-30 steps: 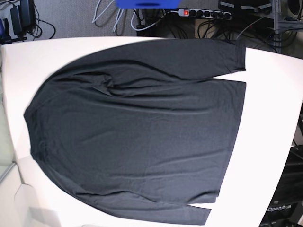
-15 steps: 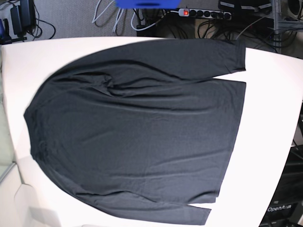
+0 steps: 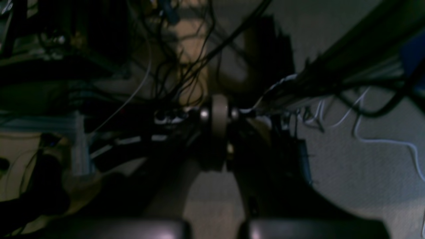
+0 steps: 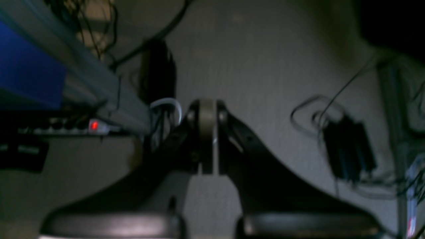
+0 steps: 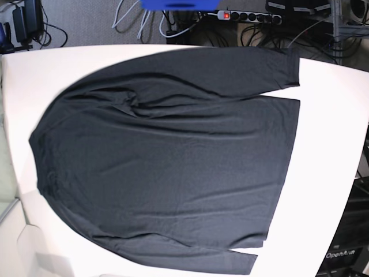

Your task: Fold the T-shirt properly

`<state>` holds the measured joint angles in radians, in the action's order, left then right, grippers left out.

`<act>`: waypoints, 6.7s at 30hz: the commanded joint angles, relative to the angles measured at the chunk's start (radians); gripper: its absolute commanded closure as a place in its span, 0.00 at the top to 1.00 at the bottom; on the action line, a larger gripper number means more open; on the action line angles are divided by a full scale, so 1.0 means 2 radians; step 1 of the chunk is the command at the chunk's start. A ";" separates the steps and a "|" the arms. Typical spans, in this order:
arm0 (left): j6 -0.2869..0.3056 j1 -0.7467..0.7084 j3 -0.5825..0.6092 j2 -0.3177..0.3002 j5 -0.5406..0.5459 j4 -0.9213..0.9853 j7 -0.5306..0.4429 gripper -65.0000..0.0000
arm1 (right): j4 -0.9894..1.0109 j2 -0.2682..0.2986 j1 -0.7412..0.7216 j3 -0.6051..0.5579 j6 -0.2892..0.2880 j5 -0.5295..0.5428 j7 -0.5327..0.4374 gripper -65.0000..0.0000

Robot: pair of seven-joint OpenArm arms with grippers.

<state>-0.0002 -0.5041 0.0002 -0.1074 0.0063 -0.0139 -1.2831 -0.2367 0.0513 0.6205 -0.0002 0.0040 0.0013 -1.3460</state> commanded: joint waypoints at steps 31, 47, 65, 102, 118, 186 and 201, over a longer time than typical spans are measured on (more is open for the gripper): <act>0.000 -0.094 0.000 -0.013 0.063 -0.245 0.037 0.05 | -0.594 -0.013 0.158 0.043 -0.003 0.000 0.348 0.00; -0.004 -0.219 0.000 -0.086 0.156 -0.725 0.350 0.05 | -0.644 -0.012 0.147 0.041 -0.004 0.000 0.401 0.00; -0.005 -0.281 -0.077 -0.082 0.158 -0.817 0.357 0.05 | -0.640 -0.014 0.134 0.041 -0.004 -0.001 0.402 0.00; 0.000 -0.198 -0.074 -0.132 0.300 -0.797 0.511 0.52 | -0.641 -0.011 0.133 0.043 -0.005 0.000 0.400 0.27; 0.000 -0.165 -0.053 -0.141 0.337 -0.757 0.512 0.52 | -0.642 -0.011 0.133 0.043 -0.005 0.000 0.400 0.27; 0.000 -0.126 -0.041 -0.141 0.342 -0.748 0.562 0.52 | -0.642 0.000 0.133 0.043 -0.005 0.000 0.400 0.27; 0.076 -0.127 -0.073 -0.119 0.359 -0.743 0.567 0.52 | -0.641 0.000 0.133 0.043 -0.005 0.000 0.401 0.27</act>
<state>0.1387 -0.7612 -0.1360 -0.3347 0.7185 -1.4853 -0.1070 -1.5074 0.0467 0.8711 0.0822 -0.0010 -0.0025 -0.5198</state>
